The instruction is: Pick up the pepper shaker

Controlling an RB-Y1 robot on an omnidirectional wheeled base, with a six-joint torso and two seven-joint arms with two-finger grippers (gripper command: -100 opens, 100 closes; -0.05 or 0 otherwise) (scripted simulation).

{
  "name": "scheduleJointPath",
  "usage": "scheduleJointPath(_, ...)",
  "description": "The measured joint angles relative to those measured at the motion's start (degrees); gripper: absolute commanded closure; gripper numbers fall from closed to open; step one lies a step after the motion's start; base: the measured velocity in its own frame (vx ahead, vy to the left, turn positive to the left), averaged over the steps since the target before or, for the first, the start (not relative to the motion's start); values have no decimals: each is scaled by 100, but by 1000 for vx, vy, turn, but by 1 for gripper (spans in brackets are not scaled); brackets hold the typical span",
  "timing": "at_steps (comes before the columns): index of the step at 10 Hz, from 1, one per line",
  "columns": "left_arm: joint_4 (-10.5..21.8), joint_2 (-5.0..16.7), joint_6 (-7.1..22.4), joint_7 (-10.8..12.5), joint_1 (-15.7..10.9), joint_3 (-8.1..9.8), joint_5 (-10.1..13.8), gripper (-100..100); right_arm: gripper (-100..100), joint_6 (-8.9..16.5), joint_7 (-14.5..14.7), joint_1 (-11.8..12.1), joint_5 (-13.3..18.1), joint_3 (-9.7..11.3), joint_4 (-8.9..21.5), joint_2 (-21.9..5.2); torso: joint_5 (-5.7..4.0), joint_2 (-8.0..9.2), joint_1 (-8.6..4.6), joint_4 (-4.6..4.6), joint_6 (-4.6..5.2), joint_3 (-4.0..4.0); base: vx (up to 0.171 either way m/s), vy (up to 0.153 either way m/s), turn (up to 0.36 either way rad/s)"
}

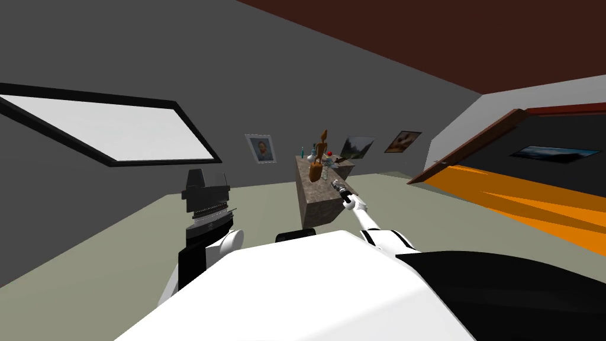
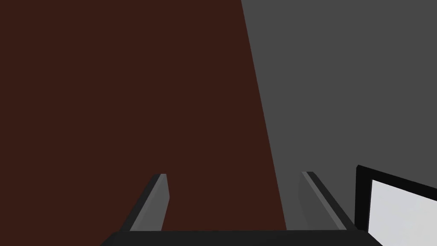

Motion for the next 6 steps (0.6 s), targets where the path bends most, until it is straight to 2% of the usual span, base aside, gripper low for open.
scheduleJointPath(4,0,0,0,0,0,0,0,0,100,1,-2,1,-1,-2,-1,0,-2,2,-6,0,-1,1,0,0,0)
scheduleJointPath(5,0,0,0,0,0,0,0,0,0,0,-2,1,-1,-1,-1,0,-1,2,-6,0,-1,1,0,0,0)
scheduleJointPath(6,0,0,0,0,0,0,0,0,100,0,-2,1,-1,-1,-1,0,-1,2,-6,0,-1,1,-23,-33,317)
